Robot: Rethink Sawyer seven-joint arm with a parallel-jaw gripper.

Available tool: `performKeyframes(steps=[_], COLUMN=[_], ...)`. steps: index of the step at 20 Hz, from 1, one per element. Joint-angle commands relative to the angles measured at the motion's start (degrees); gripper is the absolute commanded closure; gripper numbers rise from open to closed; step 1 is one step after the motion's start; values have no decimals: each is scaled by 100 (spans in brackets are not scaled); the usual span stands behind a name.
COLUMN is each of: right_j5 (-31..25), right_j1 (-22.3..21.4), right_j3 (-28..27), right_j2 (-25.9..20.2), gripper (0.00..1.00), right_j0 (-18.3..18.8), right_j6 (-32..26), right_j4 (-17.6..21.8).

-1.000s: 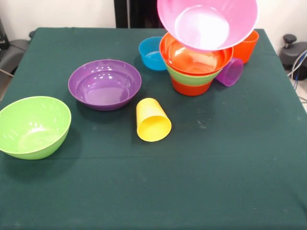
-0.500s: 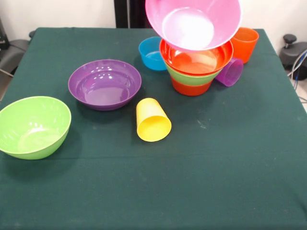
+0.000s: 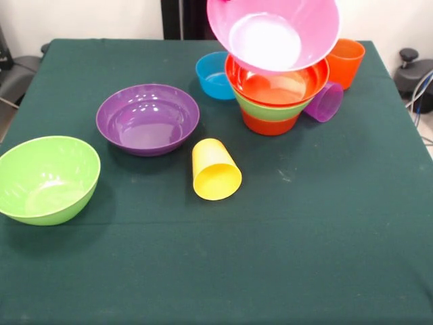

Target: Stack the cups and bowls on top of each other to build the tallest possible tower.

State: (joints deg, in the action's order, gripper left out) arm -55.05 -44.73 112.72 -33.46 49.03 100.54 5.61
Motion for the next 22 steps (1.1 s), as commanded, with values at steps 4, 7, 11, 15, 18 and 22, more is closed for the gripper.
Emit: performKeyframes(steps=[4, 7, 11, 15, 18, 22], right_j5=[806, 934, 1009, 1005, 1047, 1076], right_j1=[471, 563, 619, 667, 675, 639], right_j3=[-1, -9, -26, -66, -4, 73], right_j2=[-309, -268, -238, -226, -242, -252], gripper=[100, 100, 100, 100, 100, 100], right_j0=[-189, -217, -227, -224, -188, -150], right_j6=[-378, -360, -361, -389, -409, -423], right_j4=[334, 398, 452, 478, 485, 526])
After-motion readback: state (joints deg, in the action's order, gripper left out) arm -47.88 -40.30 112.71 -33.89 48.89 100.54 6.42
